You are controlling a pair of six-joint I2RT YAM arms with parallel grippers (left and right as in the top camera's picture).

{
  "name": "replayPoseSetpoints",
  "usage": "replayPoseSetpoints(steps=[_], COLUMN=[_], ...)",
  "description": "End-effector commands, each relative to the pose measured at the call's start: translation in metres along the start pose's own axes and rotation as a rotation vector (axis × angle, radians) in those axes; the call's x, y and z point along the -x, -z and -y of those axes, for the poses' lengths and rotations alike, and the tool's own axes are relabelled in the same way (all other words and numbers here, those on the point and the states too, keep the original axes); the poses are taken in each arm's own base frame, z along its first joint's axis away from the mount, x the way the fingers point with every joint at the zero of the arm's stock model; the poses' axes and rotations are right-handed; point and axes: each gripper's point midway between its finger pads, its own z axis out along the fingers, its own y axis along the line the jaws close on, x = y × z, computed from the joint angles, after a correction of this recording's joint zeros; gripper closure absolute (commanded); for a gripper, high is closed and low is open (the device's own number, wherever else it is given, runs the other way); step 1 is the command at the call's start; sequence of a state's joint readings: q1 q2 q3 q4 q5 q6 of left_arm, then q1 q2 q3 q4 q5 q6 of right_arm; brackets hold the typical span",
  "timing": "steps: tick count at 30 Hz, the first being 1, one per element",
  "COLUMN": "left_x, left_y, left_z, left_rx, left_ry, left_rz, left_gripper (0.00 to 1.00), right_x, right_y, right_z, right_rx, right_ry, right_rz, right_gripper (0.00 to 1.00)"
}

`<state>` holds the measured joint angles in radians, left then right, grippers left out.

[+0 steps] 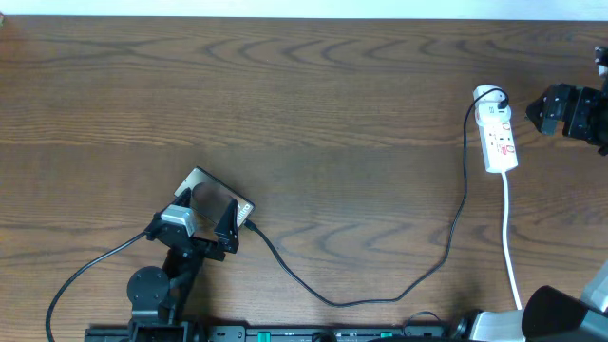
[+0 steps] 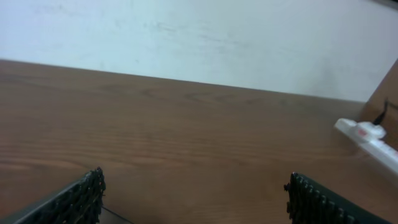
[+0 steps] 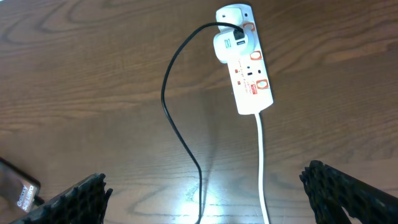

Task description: Plug charger to phone and switch on socket

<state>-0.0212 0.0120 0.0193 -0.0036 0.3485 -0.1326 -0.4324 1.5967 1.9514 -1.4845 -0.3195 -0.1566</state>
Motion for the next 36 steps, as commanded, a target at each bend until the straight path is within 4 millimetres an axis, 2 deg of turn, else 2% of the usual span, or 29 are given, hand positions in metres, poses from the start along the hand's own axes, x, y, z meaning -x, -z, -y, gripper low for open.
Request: replayPoseSetpoints(steps=[1, 5, 25, 32, 36], left_x=[-0.014, -0.014, -0.013, -0.013, -0.012], left_y=[0.000, 0.000, 0.001, 0.002, 0.005], left_z=[-0.011, -0.015, -0.019, -0.030, -0.045], left_rx=[0.047, 0.069, 0.092, 0.157, 0.252], left_ry=[-0.155, -0.250, -0.249, -0.247, -0.153], left_rz=[-0.043, -0.045, -0.046, -0.049, -0.039], left_gripper=[0.09, 0.09, 0.08, 0.08, 0.08], right_x=[0.003, 0.003, 0.003, 0.003, 0.003], right_y=[0.003, 0.003, 0.003, 0.003, 0.003], right_z=[-0.002, -0.002, -0.002, -0.002, -0.002], right_rx=[0.000, 0.000, 0.000, 0.000, 0.000], right_ry=[-0.006, -0.006, -0.006, -0.006, -0.006], right_rz=[0.012, 0.012, 0.013, 0.012, 0.012], right_gripper=[0.01, 0.01, 0.01, 0.01, 0.01])
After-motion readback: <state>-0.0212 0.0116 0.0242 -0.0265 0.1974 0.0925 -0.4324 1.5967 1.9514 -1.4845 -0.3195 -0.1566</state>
